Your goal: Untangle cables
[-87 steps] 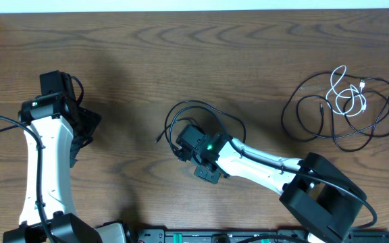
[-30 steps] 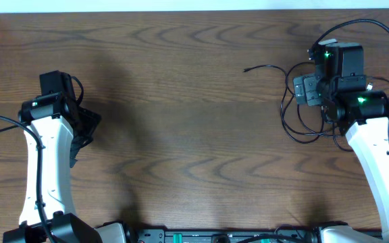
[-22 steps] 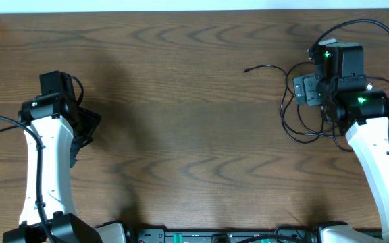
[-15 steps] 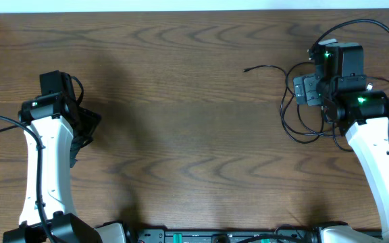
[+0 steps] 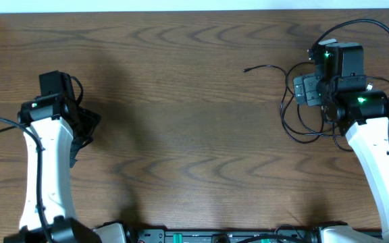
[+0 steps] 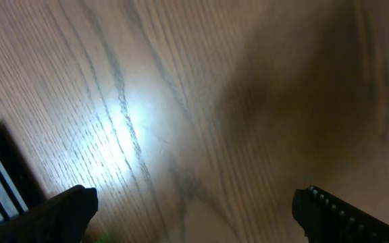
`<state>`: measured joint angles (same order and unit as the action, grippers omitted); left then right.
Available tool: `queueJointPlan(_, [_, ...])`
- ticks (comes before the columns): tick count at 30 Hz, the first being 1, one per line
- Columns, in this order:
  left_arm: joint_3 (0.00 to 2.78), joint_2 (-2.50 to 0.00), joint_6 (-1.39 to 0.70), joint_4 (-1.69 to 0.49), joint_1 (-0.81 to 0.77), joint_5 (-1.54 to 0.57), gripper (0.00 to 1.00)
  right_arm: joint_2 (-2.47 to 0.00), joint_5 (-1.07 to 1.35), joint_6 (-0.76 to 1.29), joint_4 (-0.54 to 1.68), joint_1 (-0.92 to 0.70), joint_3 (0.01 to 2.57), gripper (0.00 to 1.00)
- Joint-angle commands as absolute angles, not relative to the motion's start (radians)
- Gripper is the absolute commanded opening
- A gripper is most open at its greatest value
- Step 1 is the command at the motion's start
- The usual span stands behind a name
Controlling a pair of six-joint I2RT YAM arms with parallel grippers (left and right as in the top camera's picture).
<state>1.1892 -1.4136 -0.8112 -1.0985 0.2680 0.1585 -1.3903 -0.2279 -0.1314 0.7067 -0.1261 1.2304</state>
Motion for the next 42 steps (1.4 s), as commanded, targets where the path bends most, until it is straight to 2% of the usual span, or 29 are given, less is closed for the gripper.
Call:
queueJointPlan(1, [1.195,-1.272,-0.806,-1.103,0.256,0.168,0.98,-1.393,-0.226,-0.117,0.708,-0.125,1.23,0.99])
queueJointPlan(6, [1.195,-1.115,-0.806,-1.103,0.208,0.168,0.98,-1.393,-0.226,-0.117,0.708,-0.125,1.23,0.99])
queueJointPlan(12, [1.18,-1.047,-0.806,-1.108,0.159,0.248,0.98,-1.393,-0.226,-0.117,0.708,-0.125,1.229,0.99])
queueJointPlan(17, [0.972,-1.012,-0.774,-0.63,0.075,0.203,0.98,-1.393,-0.226,-0.117,0.708,-0.125,1.229,0.99])
queueJointPlan(22, [0.738,-0.948,-0.574,-0.165,0.007,0.117,0.98,-1.393,-0.226,-0.117,0.708,-0.125,1.23,0.99])
queueJointPlan(25, [0.616,-0.905,-0.472,0.007,-0.012,0.085,0.98,-1.393,-0.226,-0.117,0.708,-0.125,1.229,0.99])
queueJointPlan(42, [0.095,-0.539,-0.465,0.134,-0.013,0.089,0.98,-1.393,-0.226,-0.117,0.708,-0.125,1.23,0.99])
